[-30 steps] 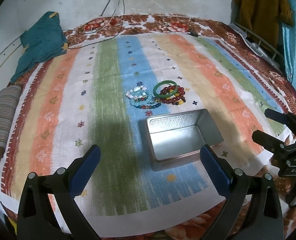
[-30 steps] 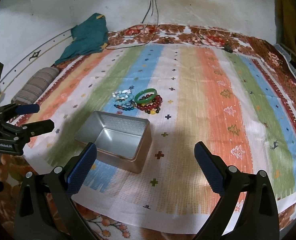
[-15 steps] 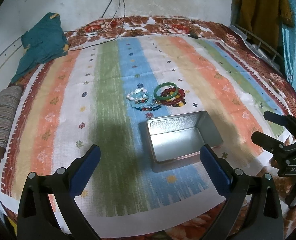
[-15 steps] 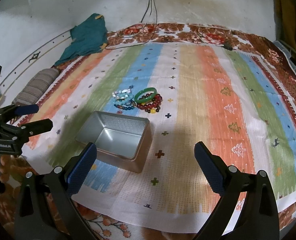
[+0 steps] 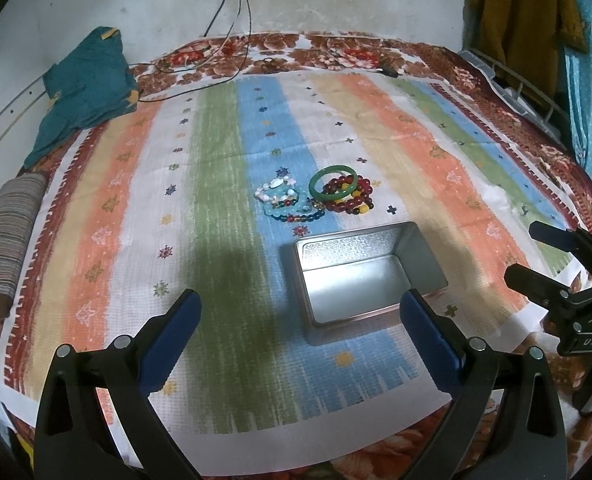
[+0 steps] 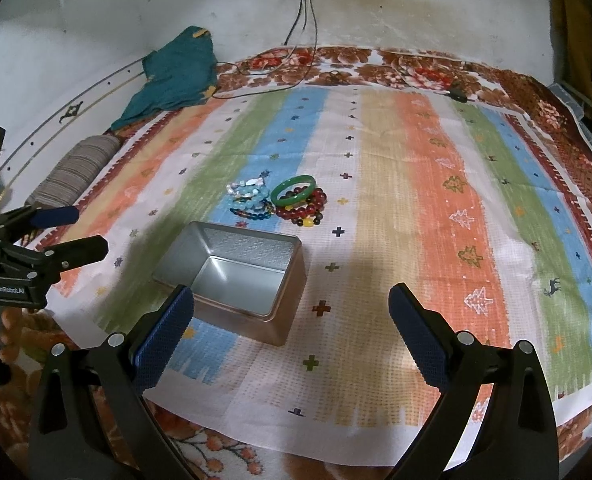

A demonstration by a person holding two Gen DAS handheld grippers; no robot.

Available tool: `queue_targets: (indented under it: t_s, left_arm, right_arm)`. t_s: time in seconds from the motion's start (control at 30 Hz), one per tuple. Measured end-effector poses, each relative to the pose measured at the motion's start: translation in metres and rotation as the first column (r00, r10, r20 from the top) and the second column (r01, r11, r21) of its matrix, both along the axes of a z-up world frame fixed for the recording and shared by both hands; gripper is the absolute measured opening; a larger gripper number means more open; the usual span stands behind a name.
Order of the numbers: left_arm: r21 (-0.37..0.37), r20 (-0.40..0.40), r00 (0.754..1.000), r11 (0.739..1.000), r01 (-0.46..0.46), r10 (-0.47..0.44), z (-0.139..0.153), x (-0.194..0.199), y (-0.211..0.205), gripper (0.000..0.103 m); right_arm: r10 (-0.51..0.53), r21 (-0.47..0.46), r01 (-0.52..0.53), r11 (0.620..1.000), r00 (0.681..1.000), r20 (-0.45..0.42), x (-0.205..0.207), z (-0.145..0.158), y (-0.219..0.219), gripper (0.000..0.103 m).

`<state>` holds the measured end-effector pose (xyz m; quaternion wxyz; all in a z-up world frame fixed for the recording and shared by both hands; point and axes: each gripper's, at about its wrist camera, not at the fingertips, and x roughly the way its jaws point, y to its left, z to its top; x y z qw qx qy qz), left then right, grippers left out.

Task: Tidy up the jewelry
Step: 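Move left tool toward white pearl bracelet while right tool approaches green jade bangle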

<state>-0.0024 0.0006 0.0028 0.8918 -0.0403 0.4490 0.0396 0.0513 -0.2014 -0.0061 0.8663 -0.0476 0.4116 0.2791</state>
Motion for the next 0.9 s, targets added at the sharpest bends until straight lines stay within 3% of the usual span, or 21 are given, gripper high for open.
queue_targets:
  t_s: [0.6,0.9]
  left_arm:
    - [0.006,-0.010,0.995,0.995,-0.099,0.099,0.003,0.014,0.014,0.097]
    - [0.016,-0.029,0.985,0.985,-0.169,0.170,0.001,0.059,0.032,0.097]
  right_arm:
    - [-0.023,-0.026,0.023,0.999,1.000,-0.008,0.021,-0.003,0.006,0.099]
    - [-0.045,-0.049,0.044,0.998,0.999,-0.013,0.060,-0.007,0.023,0.099]
